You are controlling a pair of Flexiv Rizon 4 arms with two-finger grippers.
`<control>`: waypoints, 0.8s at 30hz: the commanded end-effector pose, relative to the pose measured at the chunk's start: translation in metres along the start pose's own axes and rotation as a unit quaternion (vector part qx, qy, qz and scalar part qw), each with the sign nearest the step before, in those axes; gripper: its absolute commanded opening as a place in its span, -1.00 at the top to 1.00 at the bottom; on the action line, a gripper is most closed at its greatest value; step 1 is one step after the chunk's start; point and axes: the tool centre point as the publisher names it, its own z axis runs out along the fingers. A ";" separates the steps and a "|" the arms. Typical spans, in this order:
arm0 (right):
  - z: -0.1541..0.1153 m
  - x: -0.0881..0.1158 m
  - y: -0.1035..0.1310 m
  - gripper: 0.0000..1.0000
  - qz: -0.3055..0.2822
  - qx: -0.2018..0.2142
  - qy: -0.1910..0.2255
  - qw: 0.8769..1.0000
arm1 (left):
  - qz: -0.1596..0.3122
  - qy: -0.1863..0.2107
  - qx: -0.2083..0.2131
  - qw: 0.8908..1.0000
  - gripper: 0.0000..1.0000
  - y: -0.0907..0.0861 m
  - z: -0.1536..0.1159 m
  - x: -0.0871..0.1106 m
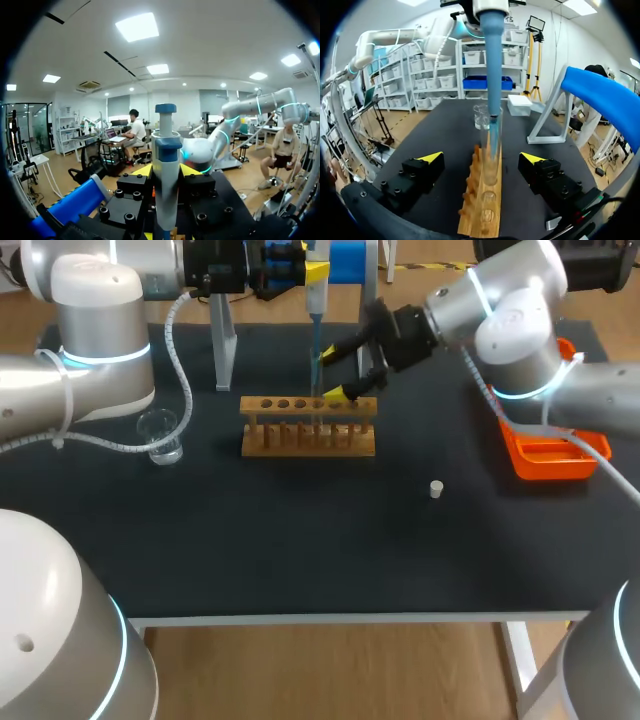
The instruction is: Invert the test tube, pick up the pipette, mount the tip to pipette, aspirate from beaker and dispense into the tube, eject the tip, return the pipette, and cap with the stopper.
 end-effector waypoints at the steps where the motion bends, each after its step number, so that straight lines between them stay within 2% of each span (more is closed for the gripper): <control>1: 0.015 -0.001 -0.002 -1.00 0.008 0.001 -0.012 1.000 | 0.000 -0.001 -0.001 1.000 1.00 -0.001 0.000 0.001; 11: 0.033 -0.006 0.002 -1.00 0.006 0.010 -0.024 1.000 | 0.000 -0.001 -0.001 1.000 1.00 -0.001 0.000 0.001; 24: 0.040 -0.015 0.007 -1.00 -0.006 0.014 -0.022 1.000 | 0.000 -0.001 -0.001 1.000 1.00 -0.001 0.000 0.001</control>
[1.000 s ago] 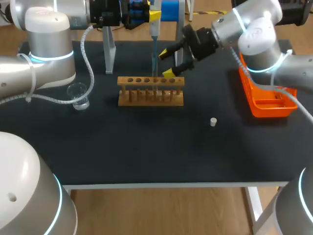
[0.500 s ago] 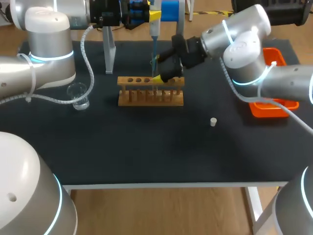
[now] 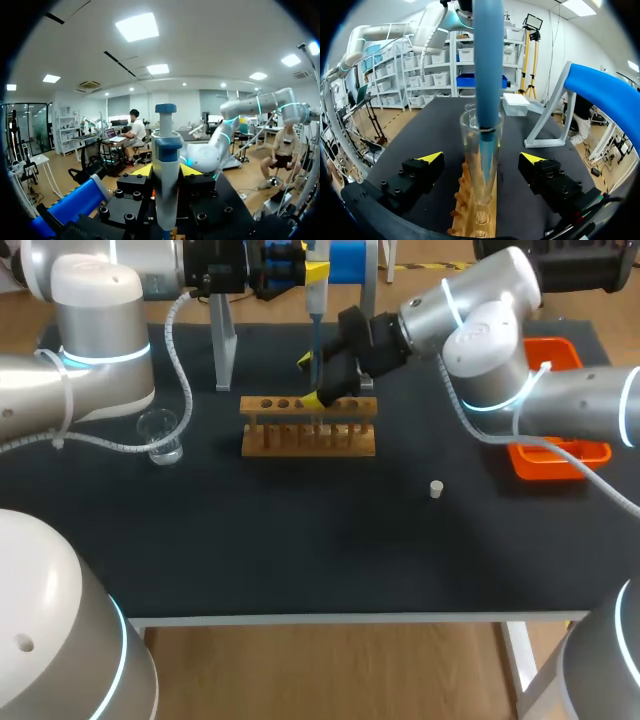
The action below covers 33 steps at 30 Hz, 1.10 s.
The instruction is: Invert the test tube, pick up the pipette, mount the tip to pipette, aspirate from beaker and dispense into the tube, eject the tip, return the pipette, and cap with the stopper.
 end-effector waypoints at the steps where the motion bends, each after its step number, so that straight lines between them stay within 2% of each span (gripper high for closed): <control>1: 0.006 -0.004 0.000 -1.00 -0.002 0.009 0.002 1.000 | 0.000 -0.001 -0.001 1.000 1.00 -0.001 0.000 0.001; 13: 0.017 -0.006 -0.002 -1.00 -0.003 0.018 0.004 1.000 | 0.000 -0.001 -0.001 1.000 1.00 -0.001 0.000 0.001; 33: 0.001 -0.010 -0.007 -1.00 0.008 0.012 -0.014 1.000 | 0.000 -0.001 -0.001 1.000 1.00 -0.001 0.000 0.001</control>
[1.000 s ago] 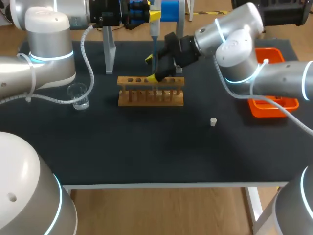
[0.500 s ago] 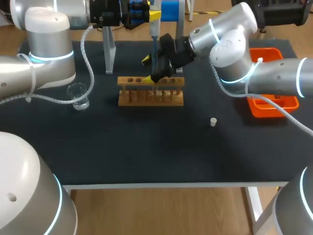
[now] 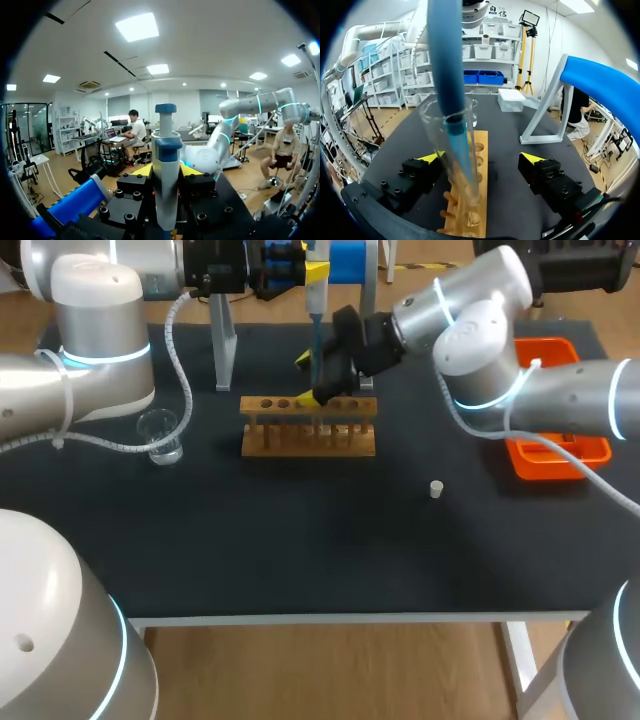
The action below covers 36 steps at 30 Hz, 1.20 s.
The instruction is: Invert the test tube, pick up the pipette, mount the tip to pipette, aspirate from beaker and dispense into the tube, eject the tip, return the pipette, and cap with the stopper.
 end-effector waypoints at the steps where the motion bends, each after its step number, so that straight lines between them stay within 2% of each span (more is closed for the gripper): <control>1: -0.007 0.003 0.000 -1.00 0.000 -0.001 -0.003 1.000 | 0.000 -0.001 -0.001 1.000 1.00 -0.001 0.000 0.001; 36: -0.012 0.010 0.003 -1.00 0.001 -0.002 0.001 1.000 | 0.000 0.000 -0.002 1.000 1.00 -0.002 0.000 0.001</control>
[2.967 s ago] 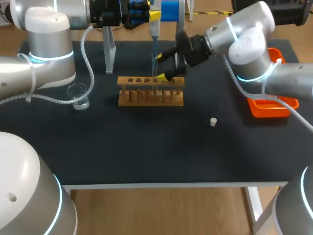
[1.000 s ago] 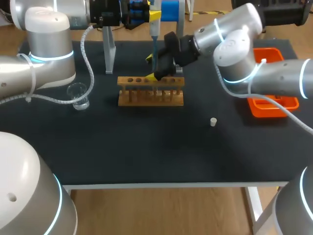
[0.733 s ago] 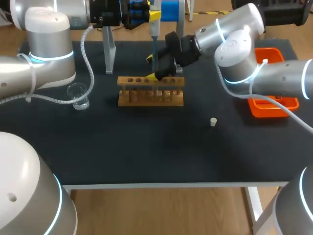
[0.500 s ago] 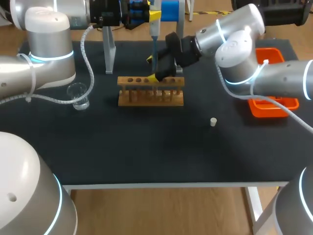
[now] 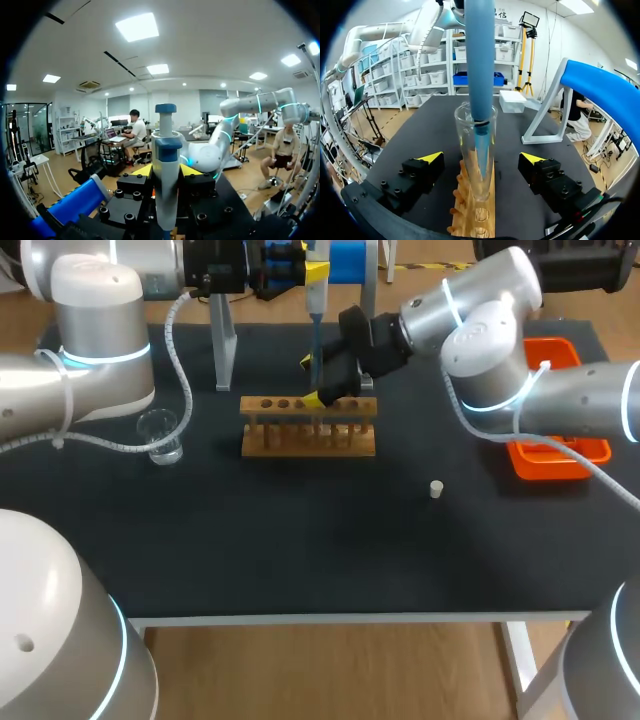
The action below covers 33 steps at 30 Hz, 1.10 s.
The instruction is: Invert the test tube, pick up the pipette, mount the tip to pipette, aspirate from beaker and dispense into the tube, eject the tip, return the pipette, and cap with the stopper.
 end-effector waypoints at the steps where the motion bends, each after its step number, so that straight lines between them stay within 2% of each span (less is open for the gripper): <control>1: -0.002 0.000 0.000 -1.00 0.000 0.001 0.002 1.000 | 0.000 0.000 -0.002 1.000 1.00 -0.003 0.000 0.001; 33: -0.002 0.000 0.000 -1.00 0.000 0.001 0.002 1.000 | 0.010 -0.018 -0.010 1.000 1.00 -0.030 0.003 0.009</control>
